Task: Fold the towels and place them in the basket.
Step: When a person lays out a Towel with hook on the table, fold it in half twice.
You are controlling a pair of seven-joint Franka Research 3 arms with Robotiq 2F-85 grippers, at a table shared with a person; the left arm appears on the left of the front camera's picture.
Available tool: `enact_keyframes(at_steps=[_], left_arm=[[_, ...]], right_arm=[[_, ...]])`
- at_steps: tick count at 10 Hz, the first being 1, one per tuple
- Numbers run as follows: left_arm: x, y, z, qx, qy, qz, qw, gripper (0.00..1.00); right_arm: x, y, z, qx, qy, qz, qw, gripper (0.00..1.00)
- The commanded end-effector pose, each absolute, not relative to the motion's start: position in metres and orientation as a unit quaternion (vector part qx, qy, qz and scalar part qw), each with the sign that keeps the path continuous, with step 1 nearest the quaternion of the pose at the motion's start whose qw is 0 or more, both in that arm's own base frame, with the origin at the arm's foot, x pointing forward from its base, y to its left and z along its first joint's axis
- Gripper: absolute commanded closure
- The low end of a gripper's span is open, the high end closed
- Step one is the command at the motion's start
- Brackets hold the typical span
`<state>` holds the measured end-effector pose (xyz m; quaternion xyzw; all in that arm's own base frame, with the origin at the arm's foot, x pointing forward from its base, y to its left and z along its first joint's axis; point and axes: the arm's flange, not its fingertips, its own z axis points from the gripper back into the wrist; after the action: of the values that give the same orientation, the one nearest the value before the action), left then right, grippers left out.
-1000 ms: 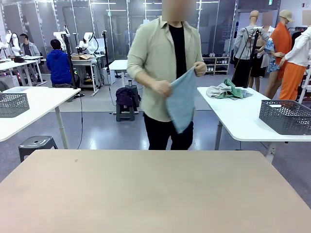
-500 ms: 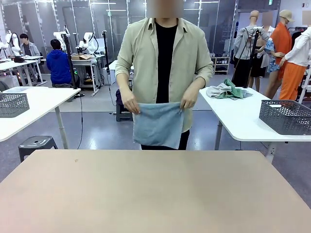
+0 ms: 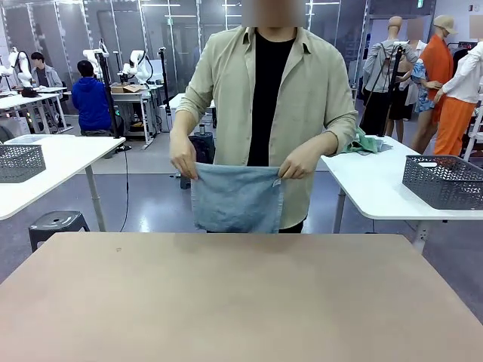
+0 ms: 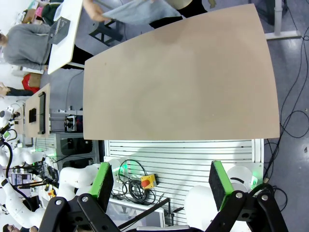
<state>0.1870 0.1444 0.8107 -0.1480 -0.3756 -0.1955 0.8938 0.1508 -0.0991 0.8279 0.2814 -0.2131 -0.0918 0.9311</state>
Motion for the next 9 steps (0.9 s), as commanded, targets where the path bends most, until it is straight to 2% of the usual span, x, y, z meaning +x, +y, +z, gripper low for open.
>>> enact_keyframes(at_steps=[1,9], left_arm=[[0.1866,0.1429,0.8113,-0.139,-0.373,-0.186,0.898,0.0],[0.1866,0.1429,0.8113,-0.139,-0.373,-0.186,0.898,0.0]], right_arm=[[0.1506,-0.0988,0.8281,0.281,-0.214,-0.091,0.931,0.0],[0.1506,-0.0988,0.8281,0.281,-0.214,-0.091,0.931,0.0]])
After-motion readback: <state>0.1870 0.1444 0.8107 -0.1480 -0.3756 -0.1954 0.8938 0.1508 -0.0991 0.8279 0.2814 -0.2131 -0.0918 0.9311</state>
